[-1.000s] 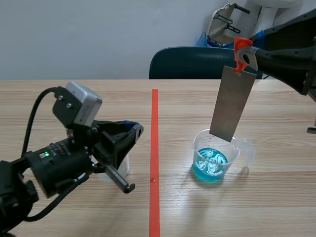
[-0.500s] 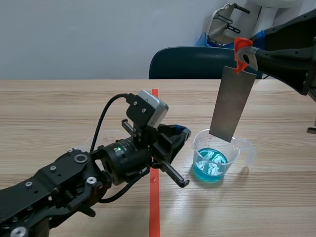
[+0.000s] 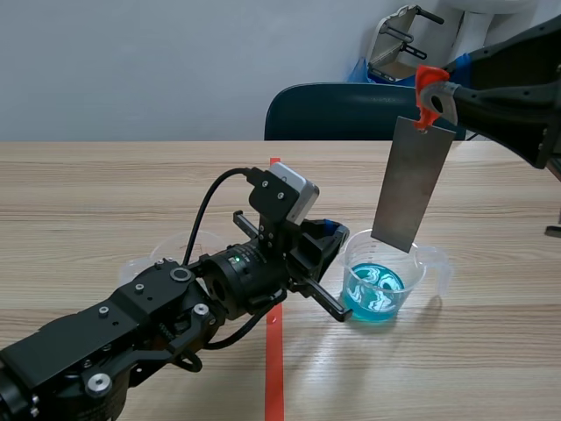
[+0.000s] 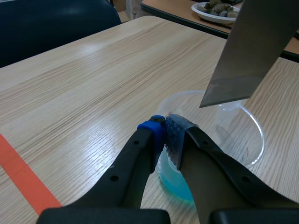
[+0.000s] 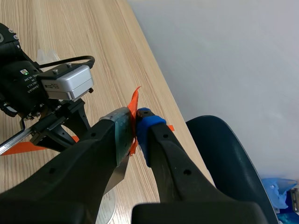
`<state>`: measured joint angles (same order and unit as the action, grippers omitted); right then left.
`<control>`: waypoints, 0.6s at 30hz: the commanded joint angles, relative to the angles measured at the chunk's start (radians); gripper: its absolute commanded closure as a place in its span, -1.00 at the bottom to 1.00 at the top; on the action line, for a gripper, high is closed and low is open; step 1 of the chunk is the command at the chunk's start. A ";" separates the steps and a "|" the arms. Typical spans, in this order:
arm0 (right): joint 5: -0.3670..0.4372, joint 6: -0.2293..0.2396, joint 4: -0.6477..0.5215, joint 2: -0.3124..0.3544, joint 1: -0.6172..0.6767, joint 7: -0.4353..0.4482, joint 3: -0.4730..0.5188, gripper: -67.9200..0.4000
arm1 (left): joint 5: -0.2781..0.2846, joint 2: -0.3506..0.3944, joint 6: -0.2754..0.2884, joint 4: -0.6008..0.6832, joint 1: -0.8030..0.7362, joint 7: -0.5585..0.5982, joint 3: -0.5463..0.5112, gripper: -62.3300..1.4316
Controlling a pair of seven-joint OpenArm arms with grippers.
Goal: Do the redox reaction experiment
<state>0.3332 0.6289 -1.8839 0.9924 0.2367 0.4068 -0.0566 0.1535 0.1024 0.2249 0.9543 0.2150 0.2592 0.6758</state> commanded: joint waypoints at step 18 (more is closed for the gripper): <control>0.011 -0.007 -0.005 0.016 -0.010 0.019 0.005 0.96 | -0.005 0.043 0.003 0.080 -0.045 0.036 -0.001 0.87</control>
<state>0.3332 0.6289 -1.8839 0.9924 0.2367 0.4080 -0.0566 0.1455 0.1307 0.2287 0.9947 0.1852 0.2764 0.6758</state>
